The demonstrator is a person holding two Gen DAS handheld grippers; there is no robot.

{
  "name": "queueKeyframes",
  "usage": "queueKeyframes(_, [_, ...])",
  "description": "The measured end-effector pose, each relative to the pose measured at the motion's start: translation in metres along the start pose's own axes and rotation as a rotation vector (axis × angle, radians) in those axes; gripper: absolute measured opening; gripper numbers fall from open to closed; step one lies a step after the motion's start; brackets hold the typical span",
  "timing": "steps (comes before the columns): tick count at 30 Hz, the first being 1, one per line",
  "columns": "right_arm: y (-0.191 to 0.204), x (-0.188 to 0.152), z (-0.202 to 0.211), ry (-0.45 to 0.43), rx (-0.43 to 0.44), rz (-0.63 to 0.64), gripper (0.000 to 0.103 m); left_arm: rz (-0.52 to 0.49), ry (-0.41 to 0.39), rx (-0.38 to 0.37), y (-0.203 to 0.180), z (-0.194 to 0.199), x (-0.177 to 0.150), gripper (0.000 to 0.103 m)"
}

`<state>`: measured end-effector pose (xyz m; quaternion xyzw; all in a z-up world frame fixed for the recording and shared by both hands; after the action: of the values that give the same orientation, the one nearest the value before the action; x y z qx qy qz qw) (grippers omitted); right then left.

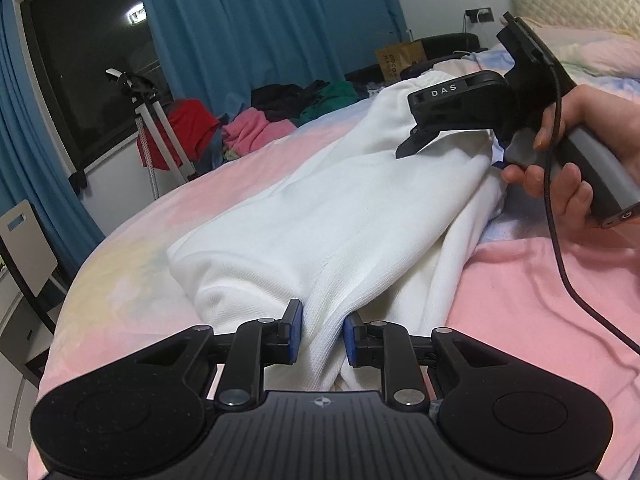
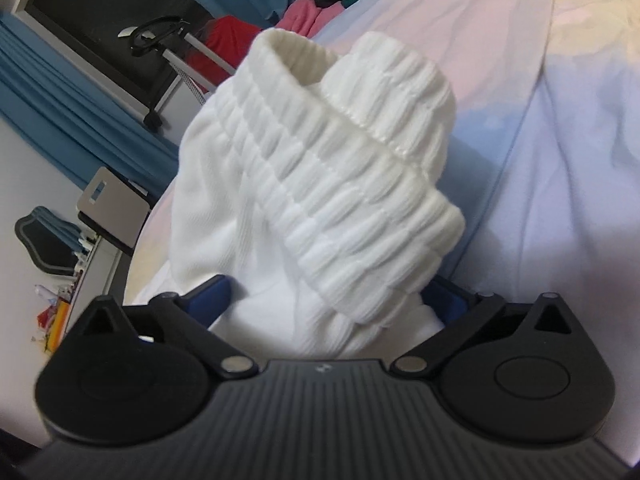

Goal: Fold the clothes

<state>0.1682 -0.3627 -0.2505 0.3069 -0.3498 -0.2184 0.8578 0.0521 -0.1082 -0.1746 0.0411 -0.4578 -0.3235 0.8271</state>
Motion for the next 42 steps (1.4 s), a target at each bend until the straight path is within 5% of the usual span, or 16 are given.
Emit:
queueKeyframes(5, [0.021, 0.0, 0.007, -0.021, 0.019, 0.083, 0.103, 0.006, 0.001, -0.001, 0.002, -0.002, 0.001, 0.025])
queueKeyframes(11, [0.019, -0.011, 0.0, 0.007, -0.054, 0.16, 0.103, 0.055, 0.001, -0.038, 0.009, 0.002, 0.004, 0.027])
queueKeyframes(14, [0.031, -0.013, 0.005, 0.003, -0.109, 0.222, 0.087, 0.122, 0.008, -0.07, 0.018, 0.007, 0.01, 0.034])
queueKeyframes(18, [0.041, -0.013, 0.018, -0.027, -0.155, 0.232, 0.064, 0.312, 0.014, -0.189, 0.04, 0.017, 0.018, 0.054])
queueKeyframes(21, [0.05, -0.013, 0.024, -0.053, -0.162, 0.25, 0.053, 0.482, -0.017, -0.287, 0.065, 0.029, 0.019, 0.078])
queueKeyframes(25, [0.062, -0.013, 0.033, -0.088, -0.171, 0.274, 0.046, 0.714, -0.04, -0.344, 0.098, 0.025, 0.011, 0.084])
queueKeyframes(32, [0.078, -0.015, 0.044, -0.136, -0.183, 0.312, 0.045, 1.067, 0.07, -0.361, 0.127, -0.02, -0.026, 0.086])
queueKeyframes(36, [0.078, -0.014, 0.04, -0.138, -0.194, 0.316, 0.045, 1.076, 0.1, -0.341, 0.125, -0.028, -0.033, 0.088])
queueKeyframes(42, [0.077, -0.013, 0.034, -0.129, -0.21, 0.289, 0.048, 0.959, 0.125, -0.295, 0.114, -0.016, -0.028, 0.088])
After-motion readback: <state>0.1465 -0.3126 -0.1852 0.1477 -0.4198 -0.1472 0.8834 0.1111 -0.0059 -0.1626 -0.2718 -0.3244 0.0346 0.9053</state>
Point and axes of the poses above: each gripper's, at about its wrist camera, not at the fingertips, and z roughly against the way its jaws point, y to its left, x to its top, the point moved 4 cm from there along -z, roughly the way its jaws point, and after that the axes turned 3 degrees about y, right-handed, at the moved point
